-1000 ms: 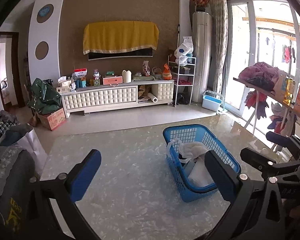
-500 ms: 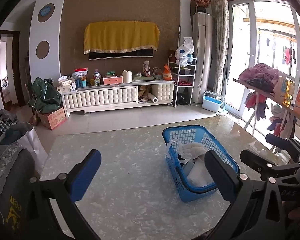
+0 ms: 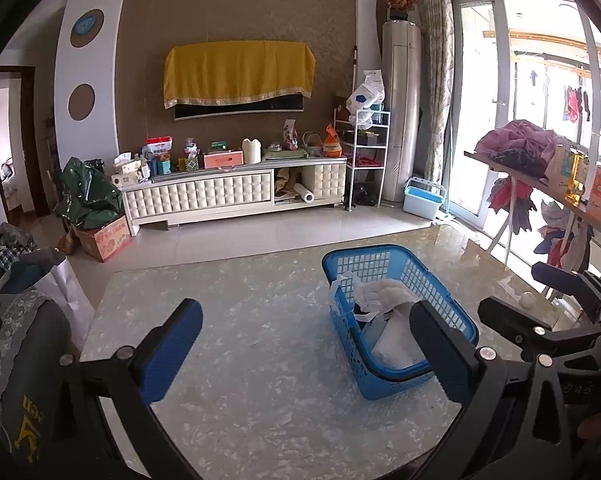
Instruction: Organize soft objects
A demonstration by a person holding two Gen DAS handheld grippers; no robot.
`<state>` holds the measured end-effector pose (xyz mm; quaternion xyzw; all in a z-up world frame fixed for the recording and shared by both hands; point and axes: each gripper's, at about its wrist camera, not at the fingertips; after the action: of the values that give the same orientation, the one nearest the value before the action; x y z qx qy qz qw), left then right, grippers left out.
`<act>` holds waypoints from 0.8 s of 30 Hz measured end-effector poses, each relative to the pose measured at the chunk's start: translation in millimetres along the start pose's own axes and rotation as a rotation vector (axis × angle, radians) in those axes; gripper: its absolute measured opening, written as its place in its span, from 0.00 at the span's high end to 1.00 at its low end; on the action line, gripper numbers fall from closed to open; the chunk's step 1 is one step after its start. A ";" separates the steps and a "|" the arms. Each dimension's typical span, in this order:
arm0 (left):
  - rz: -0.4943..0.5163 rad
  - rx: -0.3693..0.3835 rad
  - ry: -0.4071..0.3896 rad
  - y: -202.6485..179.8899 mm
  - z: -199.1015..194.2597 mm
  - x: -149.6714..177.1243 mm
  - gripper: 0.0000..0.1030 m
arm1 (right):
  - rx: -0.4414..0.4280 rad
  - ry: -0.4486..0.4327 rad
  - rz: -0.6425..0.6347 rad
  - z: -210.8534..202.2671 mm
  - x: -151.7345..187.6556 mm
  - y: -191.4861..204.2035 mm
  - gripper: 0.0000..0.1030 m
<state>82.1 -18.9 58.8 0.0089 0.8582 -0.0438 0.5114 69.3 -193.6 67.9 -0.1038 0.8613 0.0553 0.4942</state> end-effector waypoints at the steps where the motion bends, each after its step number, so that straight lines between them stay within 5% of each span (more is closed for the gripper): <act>1: -0.007 0.006 0.006 0.7 0.5 0.4 0.00 | 0.000 -0.001 0.000 0.0 0.1 0.0 0.00; 24: -0.015 0.046 0.014 -2.1 -1.8 3.3 0.00 | -0.002 0.007 -0.002 1.4 -0.6 -0.8 0.00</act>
<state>78.8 -20.9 56.8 0.0146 0.8606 -0.0670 0.5047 71.0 -194.0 67.7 -0.1054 0.8630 0.0549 0.4911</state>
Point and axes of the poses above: each gripper's, at about its wrist camera, not at the fingertips, and z roughly the way its jaws point, y to its left, x to its underside, and after that the axes turned 3 degrees about -z, right-handed
